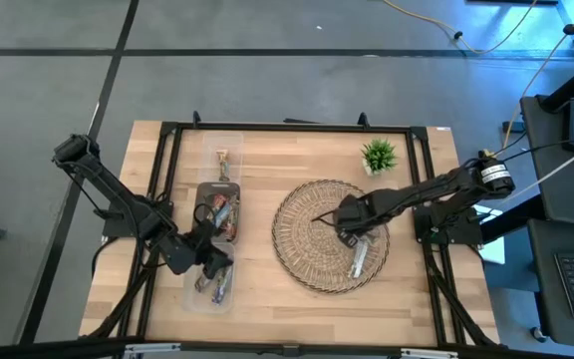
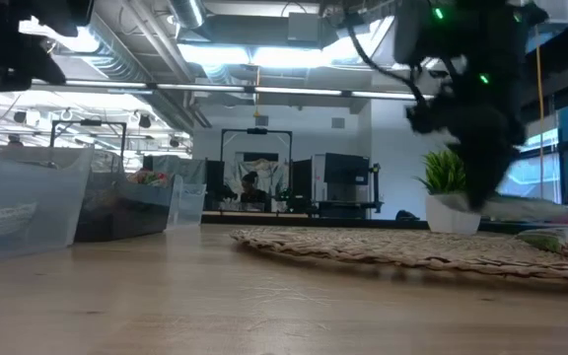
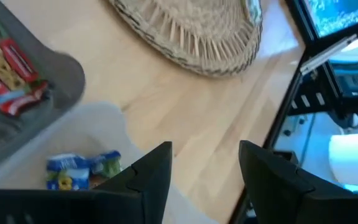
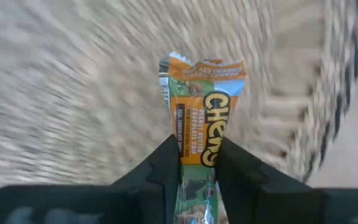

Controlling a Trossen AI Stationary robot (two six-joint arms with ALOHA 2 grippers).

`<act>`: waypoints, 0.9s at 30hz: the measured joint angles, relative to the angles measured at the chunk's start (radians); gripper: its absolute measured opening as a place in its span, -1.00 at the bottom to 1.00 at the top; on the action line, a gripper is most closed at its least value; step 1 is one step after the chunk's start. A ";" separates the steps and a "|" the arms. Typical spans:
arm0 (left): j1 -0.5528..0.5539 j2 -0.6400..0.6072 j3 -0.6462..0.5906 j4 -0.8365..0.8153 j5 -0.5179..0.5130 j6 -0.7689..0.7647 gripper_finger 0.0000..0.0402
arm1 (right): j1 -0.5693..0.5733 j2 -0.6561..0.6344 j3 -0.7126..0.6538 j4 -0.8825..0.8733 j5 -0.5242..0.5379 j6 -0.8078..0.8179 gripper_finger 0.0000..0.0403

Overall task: Pick and place Granola Bars by type
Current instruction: Put the yellow granola bar into the top transparent bin

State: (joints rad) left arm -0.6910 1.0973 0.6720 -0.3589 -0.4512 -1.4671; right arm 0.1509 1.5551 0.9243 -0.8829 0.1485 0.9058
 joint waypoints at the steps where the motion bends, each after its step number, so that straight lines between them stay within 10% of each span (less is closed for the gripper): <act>1: 0.000 0.000 0.000 -0.002 -0.017 0.007 -0.10 | 0.000 0.000 0.024 0.001 0.012 -0.016 -0.51; 13: 0.095 0.002 0.000 0.178 -0.268 0.430 -0.14 | 0.008 0.000 0.348 0.545 0.257 -0.456 -0.51; 20: 0.153 0.040 0.000 0.590 -0.218 1.063 -0.16 | 0.039 0.000 0.380 1.142 0.054 -0.834 -0.51; 27: 0.192 0.125 0.000 0.901 -0.181 1.399 -0.16 | 0.055 0.000 0.380 1.283 -0.071 -0.912 -0.51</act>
State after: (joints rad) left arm -0.4993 1.2225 0.6724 0.5416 -0.6327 -0.0683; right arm 0.2064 1.5547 1.3045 0.4001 0.0779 -0.0063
